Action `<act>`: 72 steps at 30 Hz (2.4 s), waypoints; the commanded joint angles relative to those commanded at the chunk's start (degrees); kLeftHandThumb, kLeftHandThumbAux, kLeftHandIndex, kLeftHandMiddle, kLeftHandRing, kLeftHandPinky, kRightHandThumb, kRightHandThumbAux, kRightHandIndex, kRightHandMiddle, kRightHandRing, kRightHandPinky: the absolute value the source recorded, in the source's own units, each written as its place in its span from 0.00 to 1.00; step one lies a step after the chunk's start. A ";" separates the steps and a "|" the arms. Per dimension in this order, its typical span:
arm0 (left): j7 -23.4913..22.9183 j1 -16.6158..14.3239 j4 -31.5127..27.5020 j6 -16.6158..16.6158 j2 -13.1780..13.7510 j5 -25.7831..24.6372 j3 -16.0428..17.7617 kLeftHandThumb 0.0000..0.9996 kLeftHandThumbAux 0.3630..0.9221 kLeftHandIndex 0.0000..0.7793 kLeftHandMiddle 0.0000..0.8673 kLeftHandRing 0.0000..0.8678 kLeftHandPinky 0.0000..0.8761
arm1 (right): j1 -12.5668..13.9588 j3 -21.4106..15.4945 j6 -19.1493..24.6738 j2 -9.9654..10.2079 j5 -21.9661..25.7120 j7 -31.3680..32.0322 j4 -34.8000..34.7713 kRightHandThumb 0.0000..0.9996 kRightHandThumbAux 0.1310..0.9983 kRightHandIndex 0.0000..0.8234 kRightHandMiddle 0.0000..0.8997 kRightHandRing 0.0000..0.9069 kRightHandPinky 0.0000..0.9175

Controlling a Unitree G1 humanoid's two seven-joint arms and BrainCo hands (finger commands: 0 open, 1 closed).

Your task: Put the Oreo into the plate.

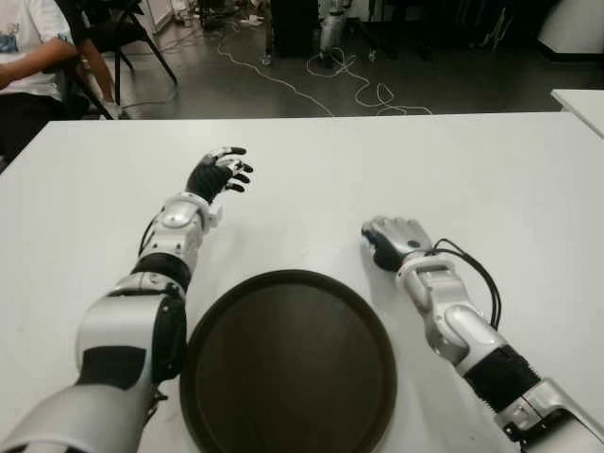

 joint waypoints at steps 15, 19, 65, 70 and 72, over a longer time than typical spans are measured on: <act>-0.60 0.09 0.01 -0.09 -0.06 -0.25 0.20 0.10 0.42 0.37 0.54 0.57 0.56 | 0.80 -3.85 -5.32 0.60 3.72 -6.81 -1.47 0.84 0.64 0.49 0.59 0.74 0.72; -0.65 0.12 0.00 -0.18 -0.09 -0.27 0.21 0.10 0.42 0.37 0.54 0.57 0.56 | 0.93 -4.34 -6.24 0.64 4.34 -7.27 -1.38 0.84 0.63 0.50 0.58 0.73 0.71; -0.59 0.03 0.01 -0.17 -0.70 -0.24 0.34 0.13 0.48 0.38 0.56 0.57 0.57 | -4.44 -4.86 -16.99 3.00 7.30 -8.05 -5.87 0.84 0.64 0.51 0.54 0.67 0.54; -0.54 0.05 0.01 -0.06 -0.74 -0.30 0.41 0.13 0.47 0.37 0.55 0.57 0.58 | -2.63 -3.10 -17.50 4.64 6.98 -8.24 -8.73 0.84 0.64 0.52 0.54 0.70 0.58; -0.54 0.03 0.02 0.06 -0.77 -0.36 0.47 0.13 0.48 0.37 0.55 0.57 0.58 | -2.24 -2.57 -18.00 5.42 7.25 -8.34 -9.19 0.84 0.64 0.52 0.54 0.72 0.61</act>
